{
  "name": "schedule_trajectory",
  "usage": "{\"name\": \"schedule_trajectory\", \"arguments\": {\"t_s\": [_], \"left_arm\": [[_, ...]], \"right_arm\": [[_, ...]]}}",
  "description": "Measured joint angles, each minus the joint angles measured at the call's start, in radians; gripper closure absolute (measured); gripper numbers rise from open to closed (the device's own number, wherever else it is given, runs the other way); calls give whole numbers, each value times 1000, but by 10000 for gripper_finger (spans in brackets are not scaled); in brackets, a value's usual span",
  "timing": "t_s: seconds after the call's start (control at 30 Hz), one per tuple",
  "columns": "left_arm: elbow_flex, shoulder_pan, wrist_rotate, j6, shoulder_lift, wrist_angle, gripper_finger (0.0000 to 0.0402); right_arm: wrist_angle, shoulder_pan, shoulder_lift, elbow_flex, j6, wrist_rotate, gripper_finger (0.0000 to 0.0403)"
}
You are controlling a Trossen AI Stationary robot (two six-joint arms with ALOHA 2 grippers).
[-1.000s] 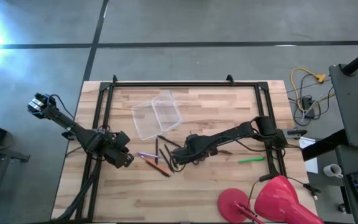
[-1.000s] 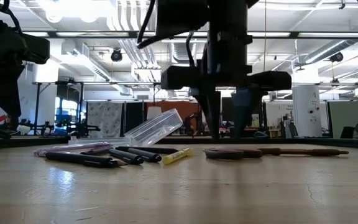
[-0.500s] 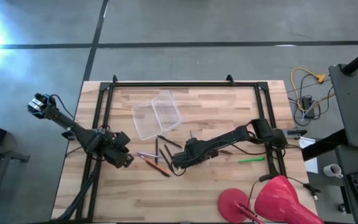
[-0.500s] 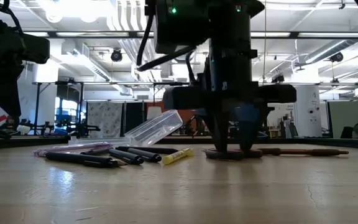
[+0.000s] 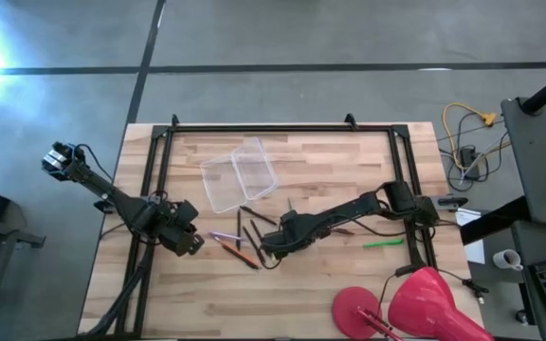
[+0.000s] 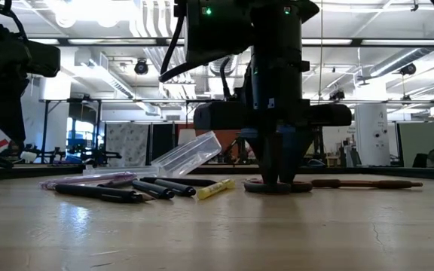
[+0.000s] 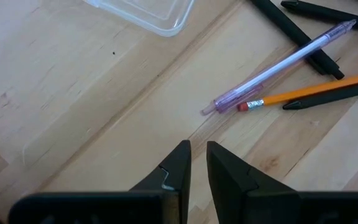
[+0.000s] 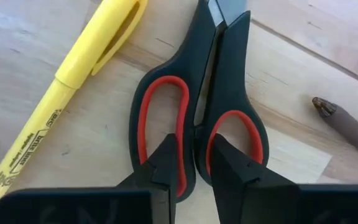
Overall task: Pick & place school supplies into a supply box
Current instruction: Put the scissor into the transparent supply box
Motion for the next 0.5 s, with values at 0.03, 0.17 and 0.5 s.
{"name": "schedule_trajectory", "arguments": {"t_s": [0.03,0.17,0.5], "left_arm": [[0,0,0,0,0,0,365],[0,0,0,0,0,0,365],[0,0,-26,-2,0,0,365]], "right_arm": [[0,0,-6,-1,2,0,350],[-2,13,-41,-7,49,30,350],[-14,81,-226,-10,186,256,350]]}}
